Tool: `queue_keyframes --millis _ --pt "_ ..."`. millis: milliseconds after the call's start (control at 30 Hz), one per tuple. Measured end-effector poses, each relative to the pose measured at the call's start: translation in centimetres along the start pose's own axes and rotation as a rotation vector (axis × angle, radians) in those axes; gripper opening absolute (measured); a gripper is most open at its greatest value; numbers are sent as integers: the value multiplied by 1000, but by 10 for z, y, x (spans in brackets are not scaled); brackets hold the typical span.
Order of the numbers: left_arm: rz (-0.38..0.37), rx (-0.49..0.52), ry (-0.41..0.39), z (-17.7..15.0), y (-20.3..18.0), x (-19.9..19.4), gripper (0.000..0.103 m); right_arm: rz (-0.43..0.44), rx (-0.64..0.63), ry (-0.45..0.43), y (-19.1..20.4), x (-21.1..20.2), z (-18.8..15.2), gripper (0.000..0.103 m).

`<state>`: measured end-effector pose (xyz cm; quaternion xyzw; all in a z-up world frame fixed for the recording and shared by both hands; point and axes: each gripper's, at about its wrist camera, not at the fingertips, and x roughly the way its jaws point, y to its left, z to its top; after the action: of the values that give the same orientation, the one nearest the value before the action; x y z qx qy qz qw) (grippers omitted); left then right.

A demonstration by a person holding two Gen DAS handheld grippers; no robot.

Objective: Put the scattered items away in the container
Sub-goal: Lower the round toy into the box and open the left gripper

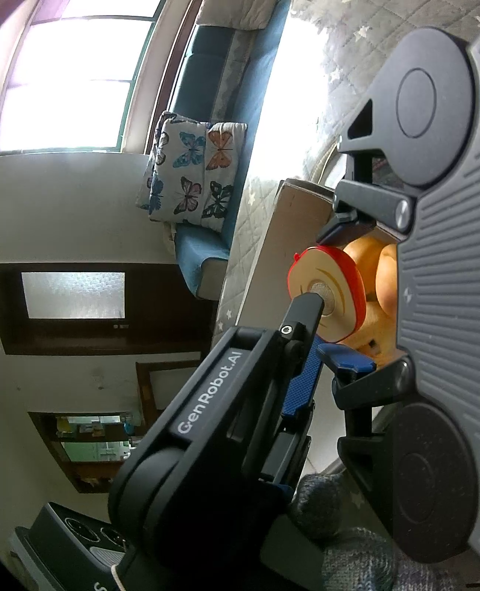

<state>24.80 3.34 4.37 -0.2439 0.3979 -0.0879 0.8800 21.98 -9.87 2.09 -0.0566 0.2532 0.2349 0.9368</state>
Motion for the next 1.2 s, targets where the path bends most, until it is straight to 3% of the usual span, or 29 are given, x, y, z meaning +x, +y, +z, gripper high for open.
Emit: queue_keyframes --millis 333,500,600,1200 --pt "11 -2 13 -1 1 9 28 -14 16 10 -9 8 -6 60" --pt "8 -5 -7 0 1 1 28 -18 22 14 -10 7 -6 62" --pt "10 -6 -15 0 2 -3 28 -27 12 5 -8 2 -7 69" --pt "25 20 -44 -26 8 -47 29 -39 -8 -25 15 -38 -11 69"
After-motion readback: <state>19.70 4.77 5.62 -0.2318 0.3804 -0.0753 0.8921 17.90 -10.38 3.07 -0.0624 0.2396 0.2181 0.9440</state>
